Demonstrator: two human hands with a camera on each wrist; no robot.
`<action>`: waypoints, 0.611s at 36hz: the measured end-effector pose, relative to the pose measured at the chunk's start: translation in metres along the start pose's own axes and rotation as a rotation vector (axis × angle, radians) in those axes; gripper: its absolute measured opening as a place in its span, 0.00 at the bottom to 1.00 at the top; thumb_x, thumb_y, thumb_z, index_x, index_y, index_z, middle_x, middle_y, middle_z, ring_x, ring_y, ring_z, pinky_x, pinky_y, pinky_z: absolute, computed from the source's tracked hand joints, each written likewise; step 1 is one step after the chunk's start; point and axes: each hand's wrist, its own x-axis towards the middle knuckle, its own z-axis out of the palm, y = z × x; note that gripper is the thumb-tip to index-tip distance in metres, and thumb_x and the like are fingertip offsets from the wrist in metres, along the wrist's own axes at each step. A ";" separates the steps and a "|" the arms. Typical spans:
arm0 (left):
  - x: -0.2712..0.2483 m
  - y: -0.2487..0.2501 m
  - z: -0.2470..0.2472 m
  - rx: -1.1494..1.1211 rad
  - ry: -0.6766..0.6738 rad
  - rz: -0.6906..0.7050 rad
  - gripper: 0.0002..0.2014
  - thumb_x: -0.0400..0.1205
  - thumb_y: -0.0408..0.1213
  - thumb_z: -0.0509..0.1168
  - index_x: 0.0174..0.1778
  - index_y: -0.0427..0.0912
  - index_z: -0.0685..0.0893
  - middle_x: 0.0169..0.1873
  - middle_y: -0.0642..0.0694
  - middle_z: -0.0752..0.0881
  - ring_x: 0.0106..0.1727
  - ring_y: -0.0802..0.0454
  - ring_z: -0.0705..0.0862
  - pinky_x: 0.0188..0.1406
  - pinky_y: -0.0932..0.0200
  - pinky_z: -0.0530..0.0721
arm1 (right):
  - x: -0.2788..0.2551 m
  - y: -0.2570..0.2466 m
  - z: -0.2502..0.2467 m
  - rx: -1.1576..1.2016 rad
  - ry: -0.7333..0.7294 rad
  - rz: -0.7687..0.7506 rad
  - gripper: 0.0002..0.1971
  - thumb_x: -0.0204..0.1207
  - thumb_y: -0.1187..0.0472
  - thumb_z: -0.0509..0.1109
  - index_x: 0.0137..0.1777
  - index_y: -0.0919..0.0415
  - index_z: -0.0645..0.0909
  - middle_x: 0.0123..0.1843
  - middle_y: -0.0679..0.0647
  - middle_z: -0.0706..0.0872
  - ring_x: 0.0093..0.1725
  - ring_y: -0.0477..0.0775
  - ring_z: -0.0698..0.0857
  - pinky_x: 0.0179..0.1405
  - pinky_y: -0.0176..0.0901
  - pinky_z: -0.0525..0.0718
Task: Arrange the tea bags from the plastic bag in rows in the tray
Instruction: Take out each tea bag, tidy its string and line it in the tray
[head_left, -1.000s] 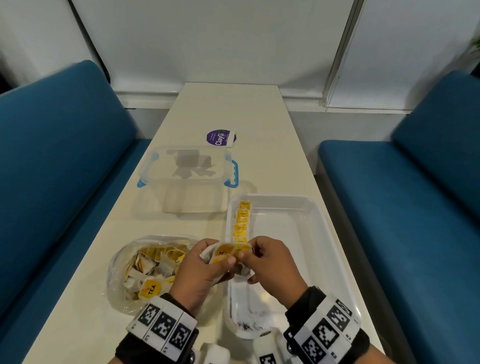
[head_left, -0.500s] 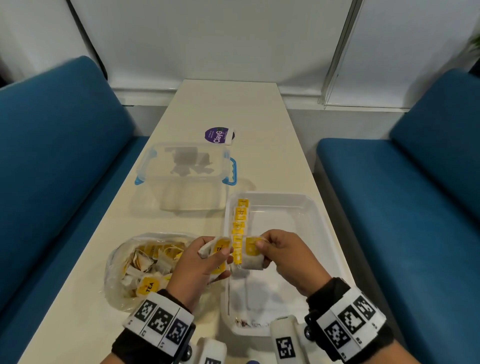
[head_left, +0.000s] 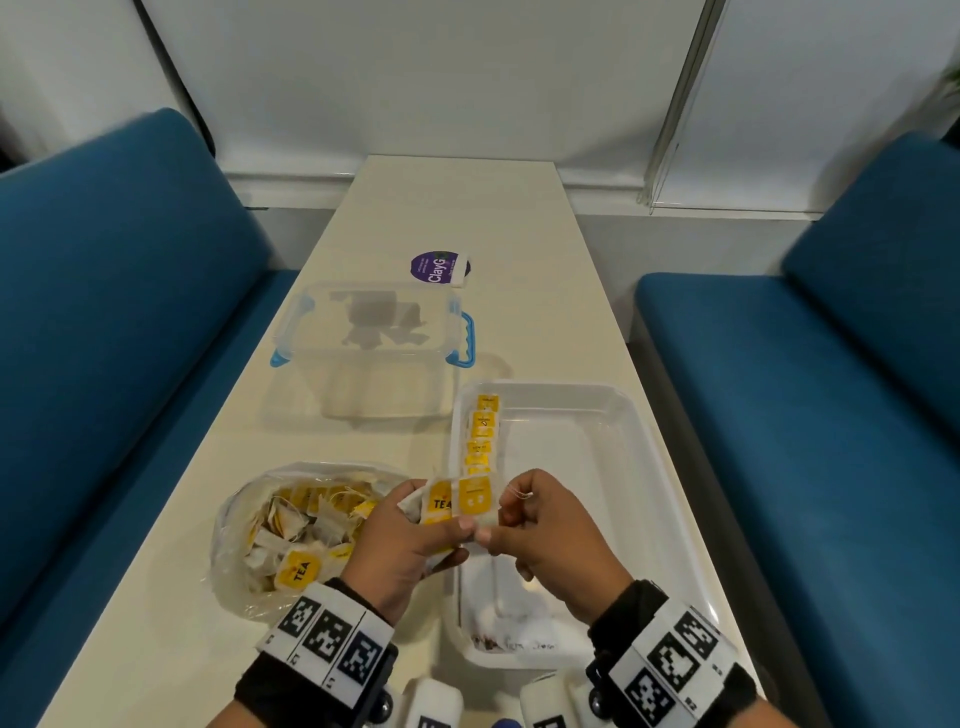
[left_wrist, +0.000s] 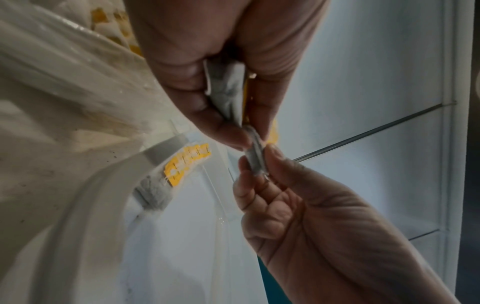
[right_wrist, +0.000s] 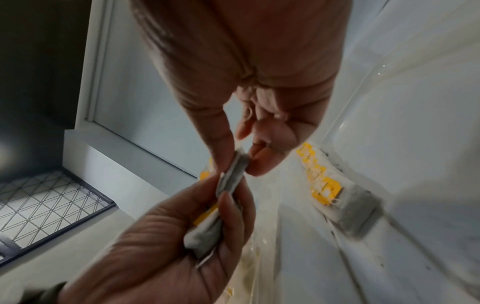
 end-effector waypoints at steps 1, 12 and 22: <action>0.000 -0.001 0.000 0.007 0.008 -0.004 0.13 0.72 0.22 0.71 0.49 0.37 0.80 0.38 0.40 0.88 0.34 0.50 0.88 0.27 0.61 0.85 | 0.000 0.002 0.000 0.019 0.031 -0.013 0.15 0.68 0.75 0.75 0.41 0.63 0.70 0.33 0.57 0.74 0.27 0.48 0.78 0.20 0.28 0.72; -0.002 -0.007 -0.002 0.170 0.010 -0.064 0.03 0.81 0.26 0.63 0.47 0.37 0.81 0.38 0.41 0.85 0.36 0.50 0.84 0.31 0.58 0.85 | 0.011 0.035 -0.011 -0.110 0.226 0.153 0.10 0.71 0.76 0.69 0.34 0.62 0.78 0.30 0.57 0.83 0.26 0.49 0.81 0.19 0.35 0.74; -0.003 -0.005 -0.003 0.223 -0.017 -0.084 0.03 0.81 0.26 0.63 0.46 0.37 0.81 0.33 0.41 0.84 0.37 0.49 0.83 0.39 0.52 0.86 | 0.021 0.045 0.004 -0.248 0.124 0.229 0.14 0.65 0.79 0.64 0.29 0.60 0.79 0.28 0.54 0.83 0.25 0.48 0.80 0.21 0.35 0.76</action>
